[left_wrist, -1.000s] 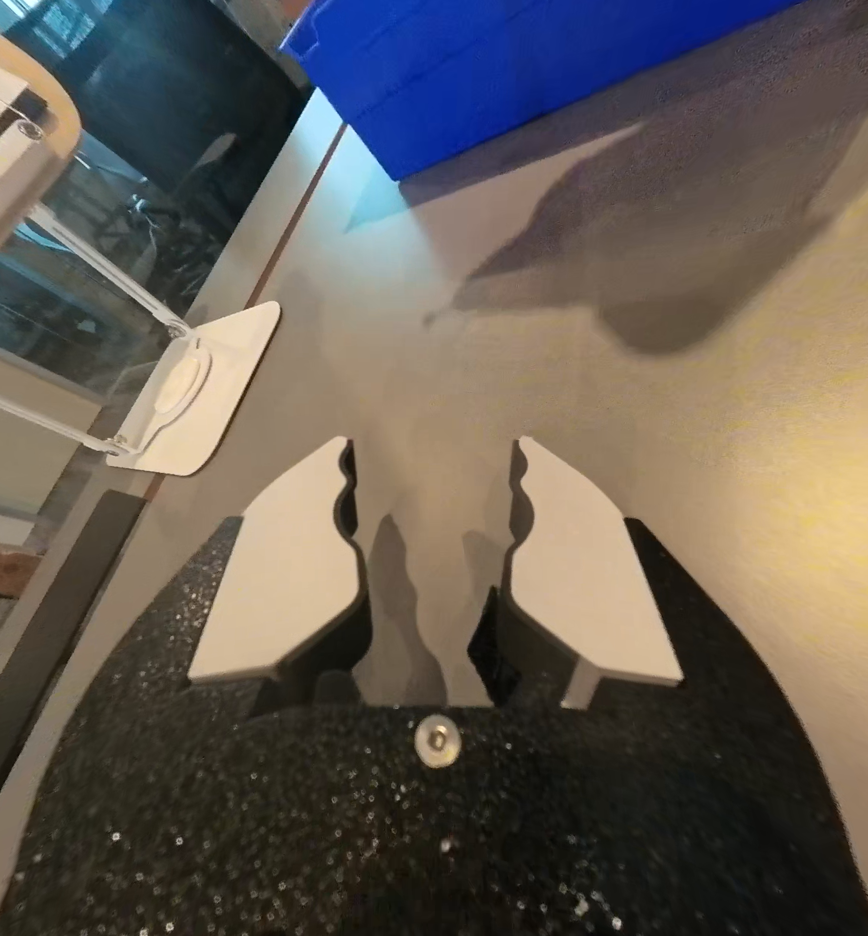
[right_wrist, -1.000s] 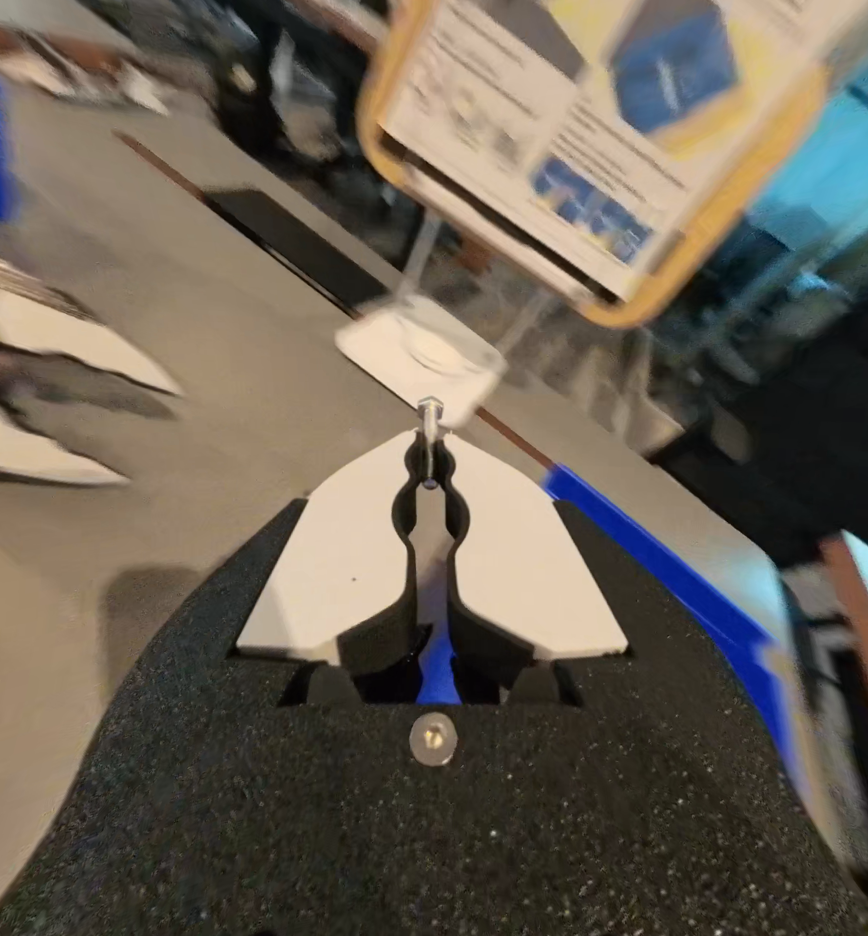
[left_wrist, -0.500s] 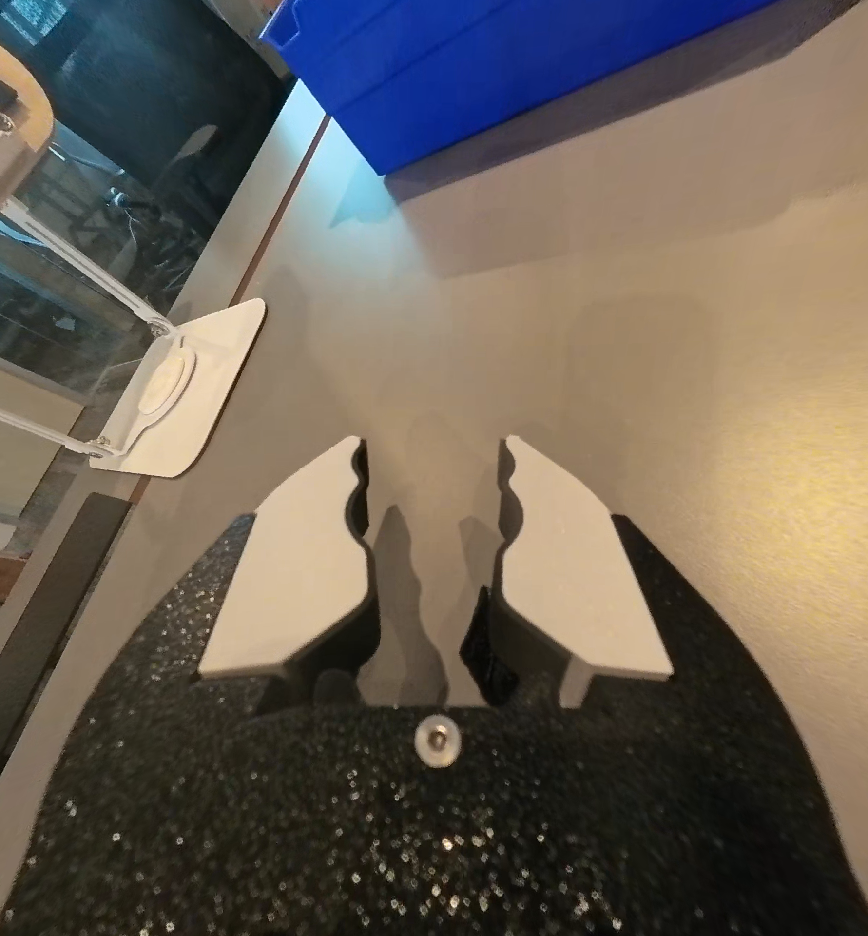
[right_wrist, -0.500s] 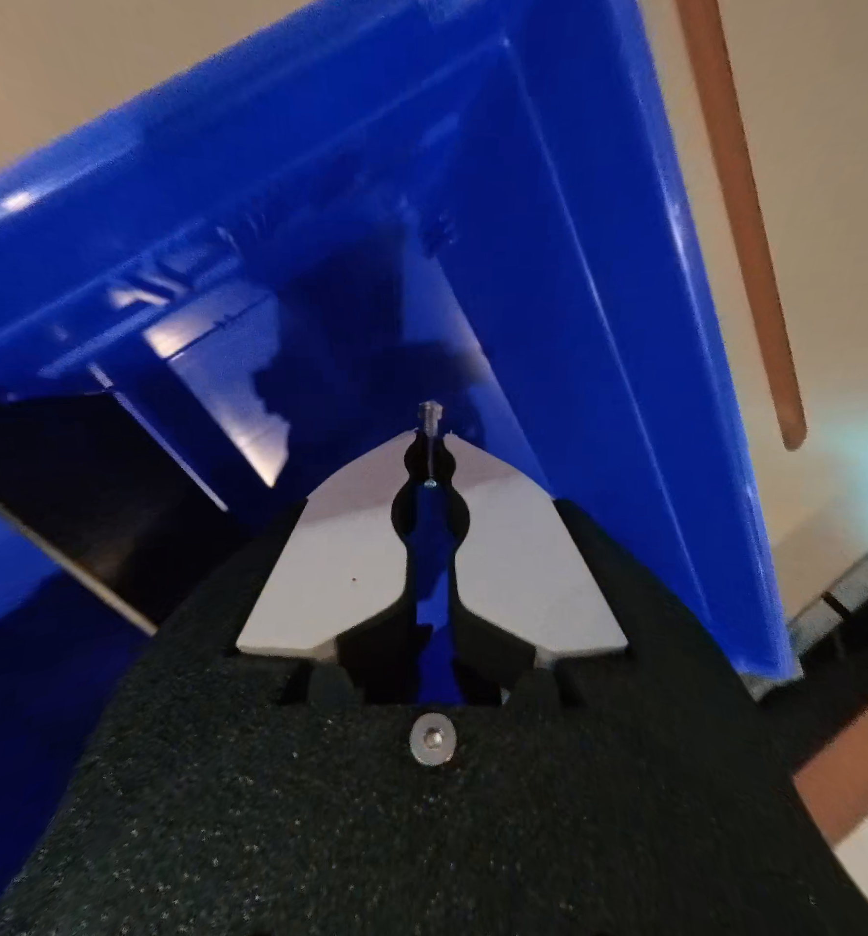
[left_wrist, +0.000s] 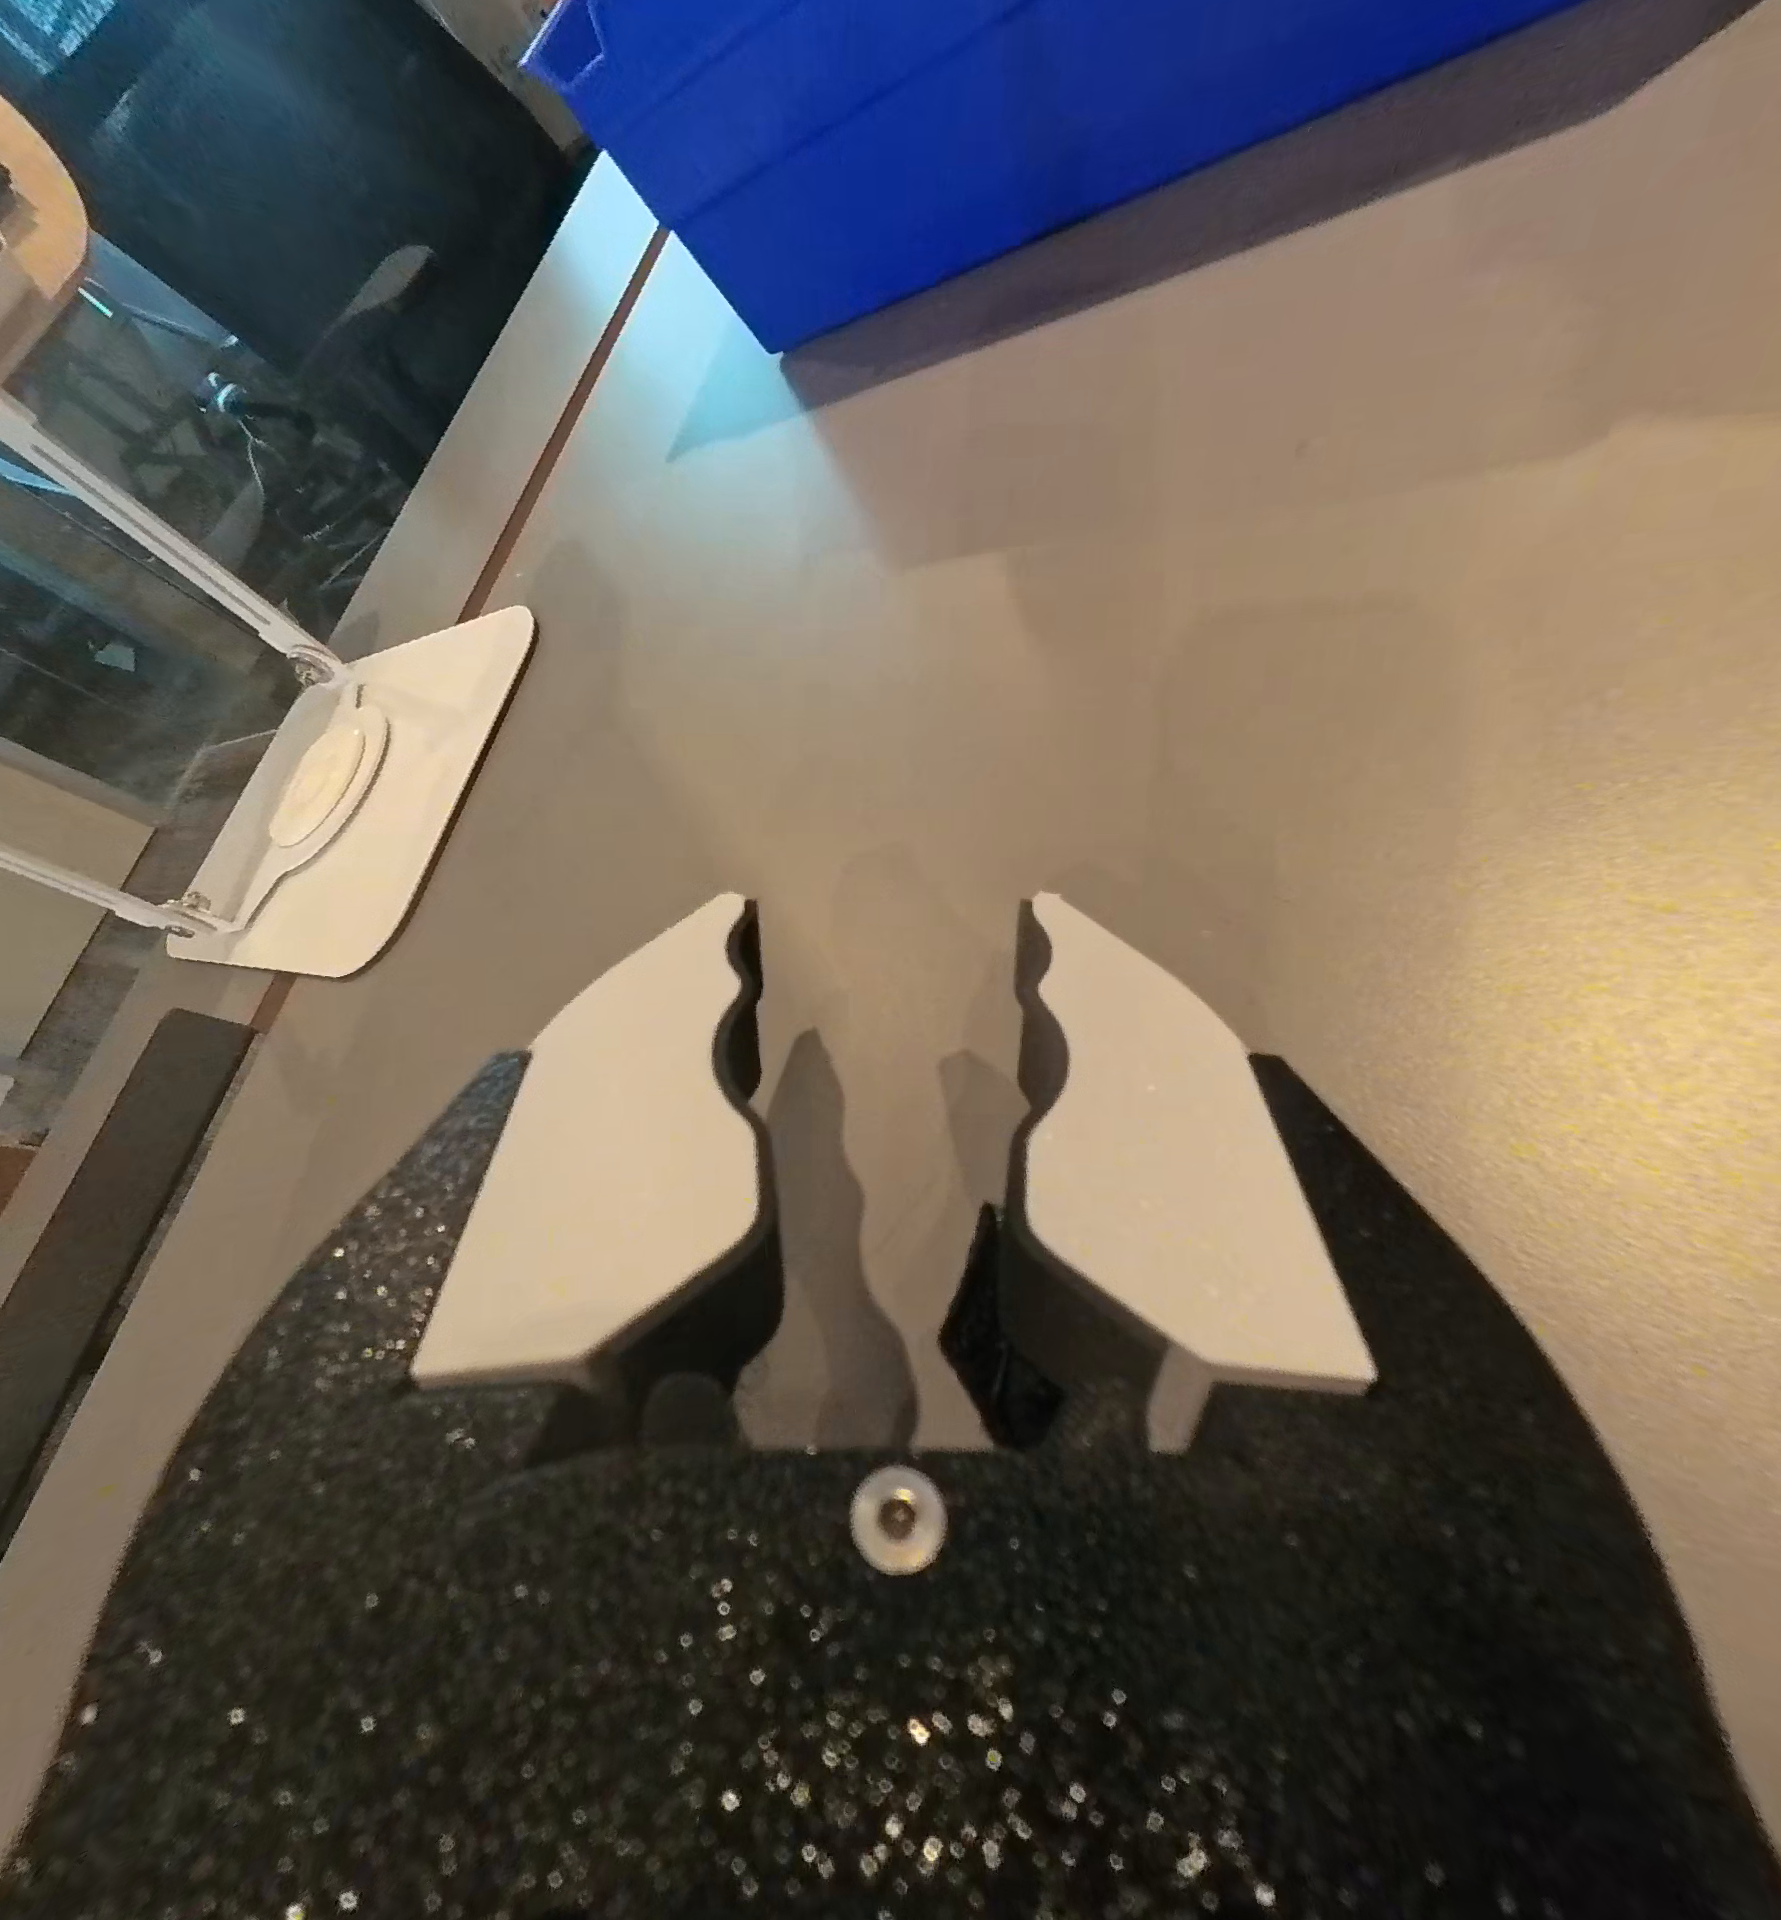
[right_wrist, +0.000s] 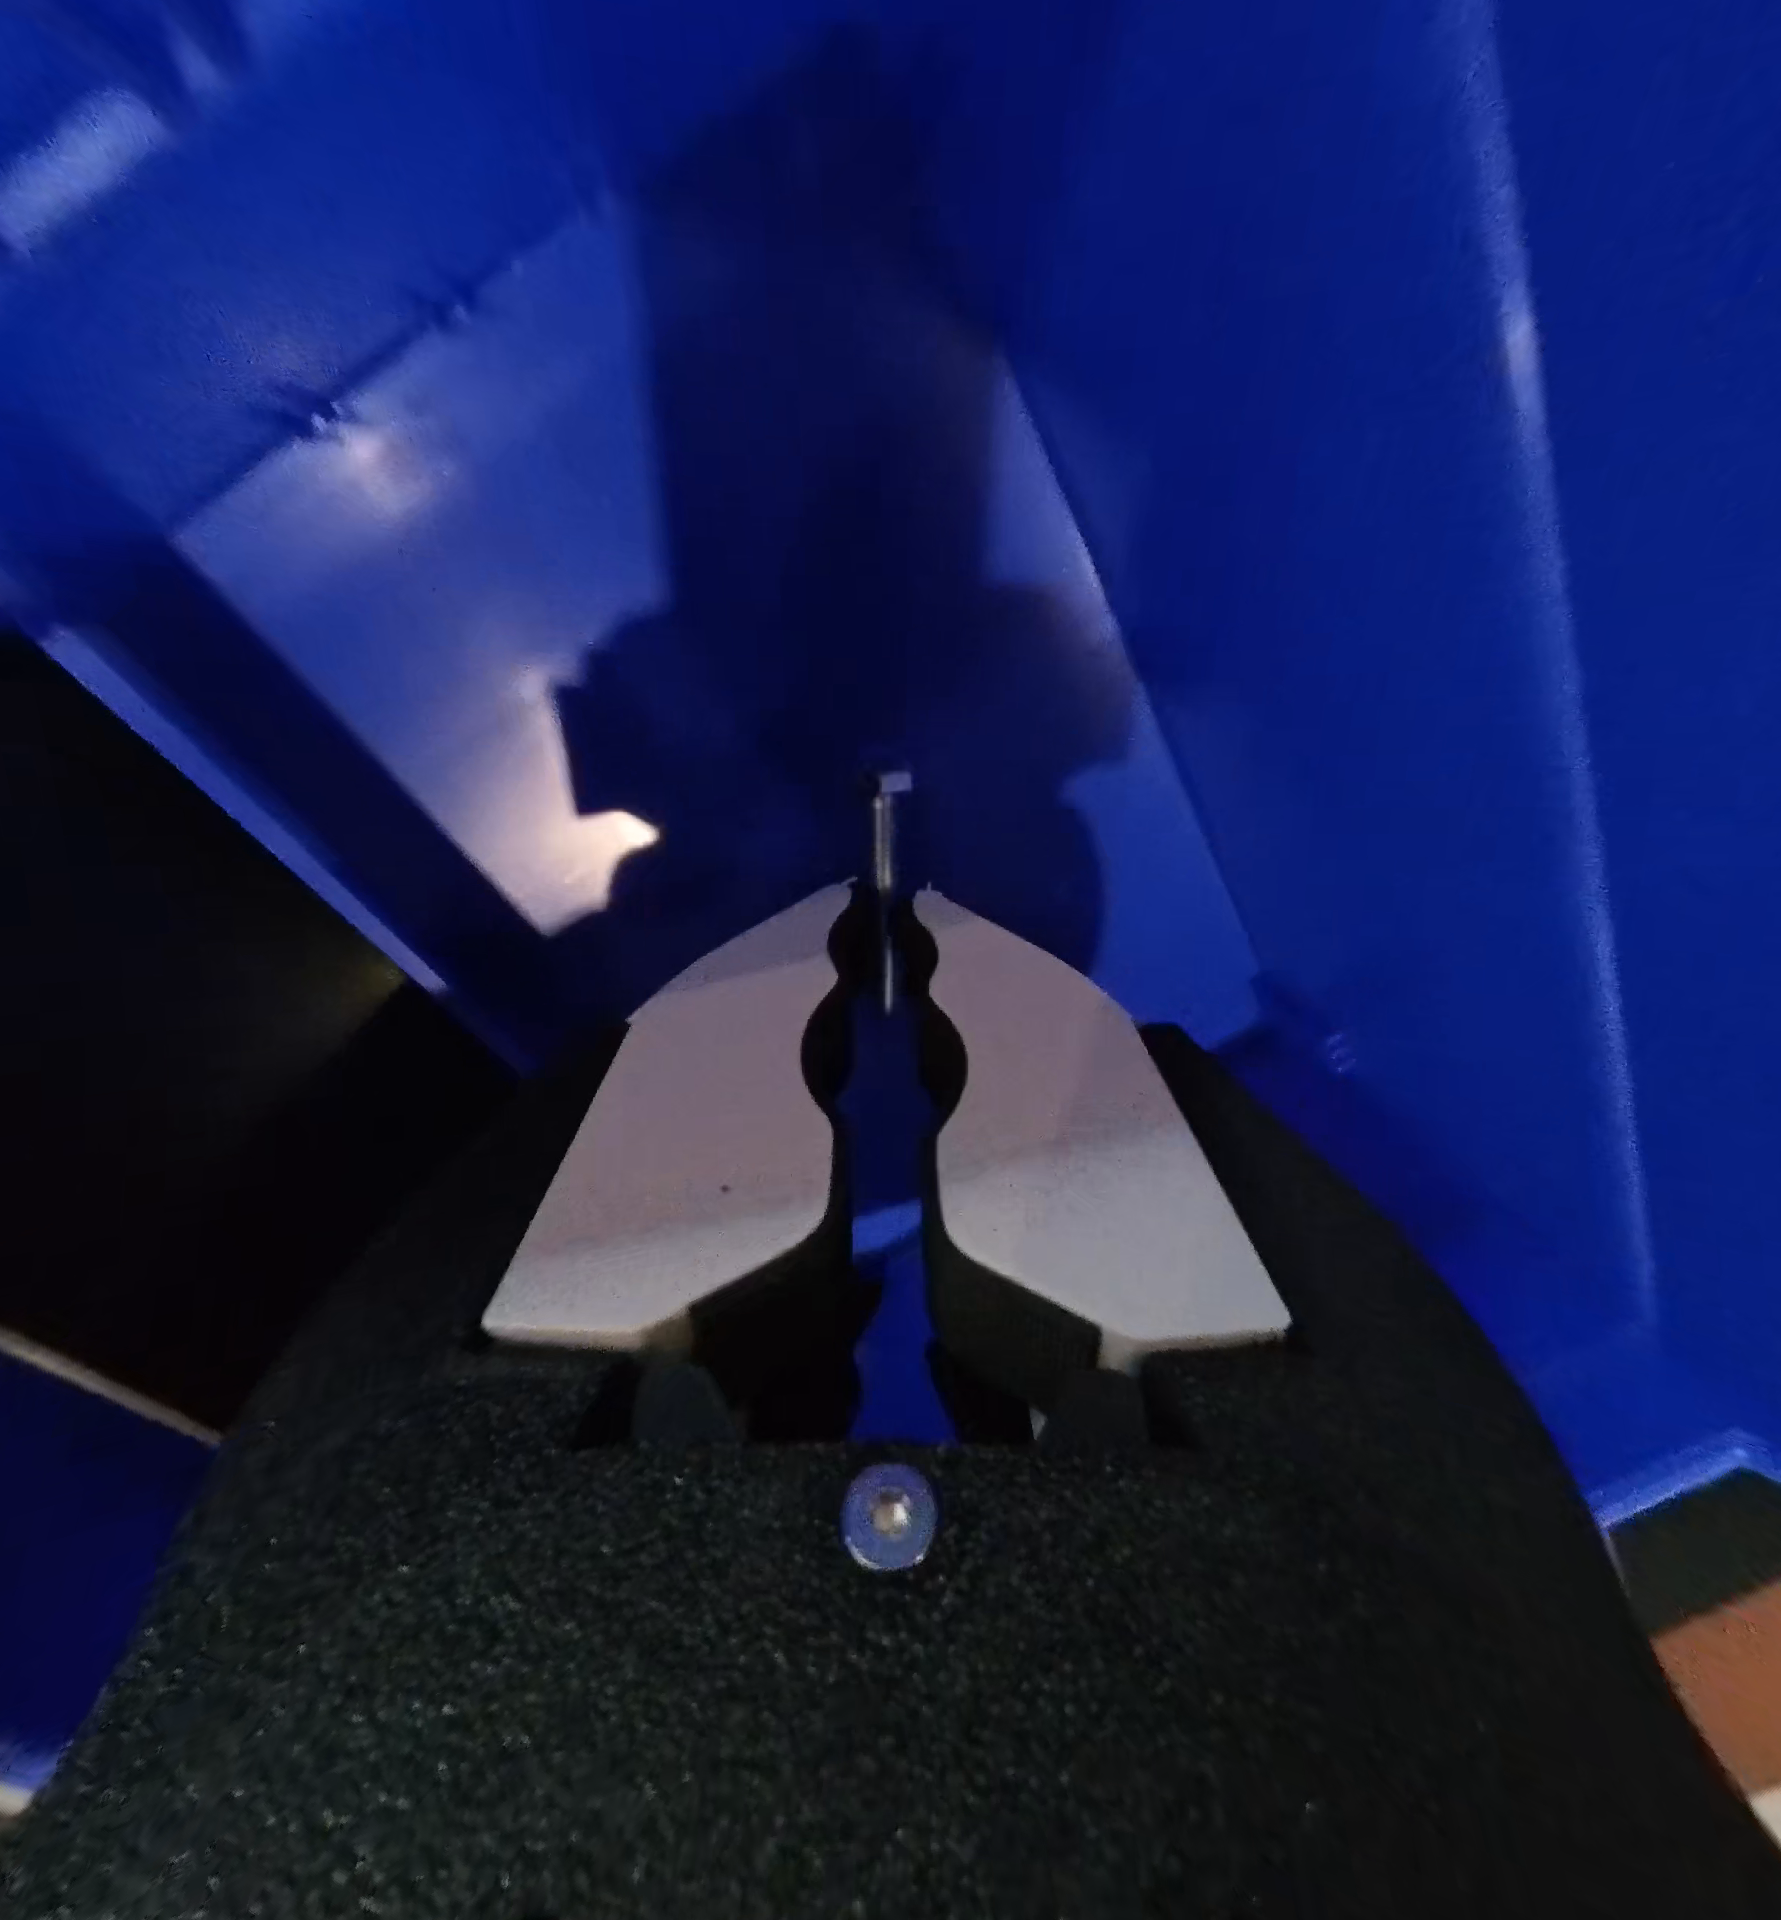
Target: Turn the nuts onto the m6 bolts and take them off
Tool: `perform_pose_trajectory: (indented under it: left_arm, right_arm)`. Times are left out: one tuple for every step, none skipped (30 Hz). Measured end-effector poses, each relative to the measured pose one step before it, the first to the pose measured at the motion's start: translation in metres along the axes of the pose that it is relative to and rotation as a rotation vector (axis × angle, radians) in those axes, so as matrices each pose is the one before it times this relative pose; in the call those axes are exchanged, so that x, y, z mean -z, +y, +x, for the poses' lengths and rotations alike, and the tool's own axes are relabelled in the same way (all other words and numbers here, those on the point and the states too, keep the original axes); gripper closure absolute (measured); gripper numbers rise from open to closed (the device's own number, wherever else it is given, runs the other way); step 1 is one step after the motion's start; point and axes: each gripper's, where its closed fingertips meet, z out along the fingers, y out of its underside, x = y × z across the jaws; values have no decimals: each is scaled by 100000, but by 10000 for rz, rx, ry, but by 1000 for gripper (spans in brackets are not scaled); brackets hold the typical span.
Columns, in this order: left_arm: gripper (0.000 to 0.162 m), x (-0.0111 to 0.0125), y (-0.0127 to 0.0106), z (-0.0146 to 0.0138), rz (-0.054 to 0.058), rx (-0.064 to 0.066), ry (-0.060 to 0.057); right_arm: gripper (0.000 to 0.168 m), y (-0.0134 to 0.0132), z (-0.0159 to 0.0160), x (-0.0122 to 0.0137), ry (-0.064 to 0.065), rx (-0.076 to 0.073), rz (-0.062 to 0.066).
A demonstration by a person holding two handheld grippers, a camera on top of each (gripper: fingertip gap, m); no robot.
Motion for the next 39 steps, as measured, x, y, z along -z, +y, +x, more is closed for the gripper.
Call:
perform_pose_trajectory:
  left_arm:
    - [115,-11,9,4,-5,10,10]
    - [115,-20,3,-1,-4,10,7]
    - [115,-8,5,8,-5,11,7]
    - [115,-14,10,7,-3,6,5]
    - [115,-4,8,4,0,0,-1]
    - [115,-7,-12,1,2,-4,-4]
    - [115,-3,1,9,2,-3,-2]
    - [115,-15,8,1,-1,4,1]
    - [115,-9,4,-3,-4,11,-2]
    - [114,-6,2,-25,-5,16,-11]
    - [114,-2,15,-25,-5,17,-15]
    - [113,-6,2,-22,-5,15,-9]
    - [113,-20,12,-19,-8,19,-6]
    - [113,-16,13,-36,-11,27,-12]
    - [112,-12,19,-15,-16,30,2]
    - [112,-22,15,-30,-17,33,5]
    - [112,-15,23,-38,-16,35,-12]
    - [111,-12,19,-37,-17,28,-14]
    - [111,-20,15,-40,-18,22,-13]
    - [111,-9,22,-22,-12,19,-7]
    - [111,-6,3,-15,-6,13,-2]
    - [111,0,3,-17,-9,10,-9]
    - [111,-13,24,-45,-18,15,-23]
    - [111,-22,36,-70,-33,25,-42]
    - [111,-24,44,-77,-43,38,-38]
    - [112,-17,41,-59,-33,44,-10]
    - [111,-12,22,-30,-20,38,2]
    - [111,-1,13,-35,-15,25,-7]
    - [111,4,10,-22,-8,12,-7]
    - [111,13,7,-29,-4,8,-16]
    - [111,5,3,-72,-5,14,-52]
    - [109,7,17,-204,-13,36,-143]
    - [105,0,40,-322,-34,59,-235]
    - [103,-17,57,-280,-48,49,-196]
    - [102,-2,23,-183,-27,36,-128]
    - [99,20,27,-193,-13,36,-132]
    - [97,15,10,-181,-13,12,-142]
    - [96,28,21,-230,-14,-9,-195]
    - [96,5,81,-482,-62,30,-389]
  right_arm:
    - [161,415,56,-204,73,6,-191]
    - [160,204,97,-44,100,-17,-27]
    - [158,32,108,100,90,-76,96]
    - [157,-37,138,247,107,-110,141]
    - [157,-63,261,395,190,-110,167]
    - [156,-79,355,544,254,-104,184]
    - [155,-177,304,726,241,-106,239]
    - [154,-340,262,995,242,-82,323]
    - [154,-583,249,1313,333,-52,460]
    - [154,-956,155,1606,358,-105,647]
    - [155,-1343,-234,1809,215,-197,767]
    - [153,-1676,-772,1896,31,-250,834]
    - [152,-1955,-1191,1885,-13,-269,887]
    - [153,-2067,-1615,1707,-40,-196,870]
    - [154,-2045,-2082,1451,-151,-106,826]
    - [153,-2321,-2648,1141,-329,-36,1026]
    - [153,-2369,-3074,757,-507,-85,1134]
    - [154,-2015,-2894,257,-412,-198,979]
    - [154,-1402,-2520,-186,-278,-265,725]
    - [156,-789,-2061,-533,-139,-218,573]
    - [158,-229,-1279,-781,123,-163,421]
    - [159,250,-492,-928,351,-149,303]
    - [159,616,109,-1042,493,-106,217]
    - [161,850,373,-1137,529,-141,200]
    - [162,1141,341,-1210,483,22,61]
    - [163,1378,89,-1206,273,309,-96]
    - [165,1395,65,-1139,240,255,-154]
    - [166,1180,64,-958,271,149,-67]
    - [166,859,-129,-695,176,-12,23]
    - [167,562,-377,-398,0,-65,93]
    - [168,313,-440,-166,-38,58,191]
    - [168,214,-266,-38,63,248,185]
    - [168,233,-87,25,151,425,101]
    - [168,222,44,17,232,430,64]
    - [168,185,47,-18,226,305,62]
    - [168,96,-62,-33,181,141,123]
    - [168,-6,-141,-28,157,30,214]
    - [168,-36,-237,-18,85,12,248]
    - [168,-17,-257,-18,62,85,188]
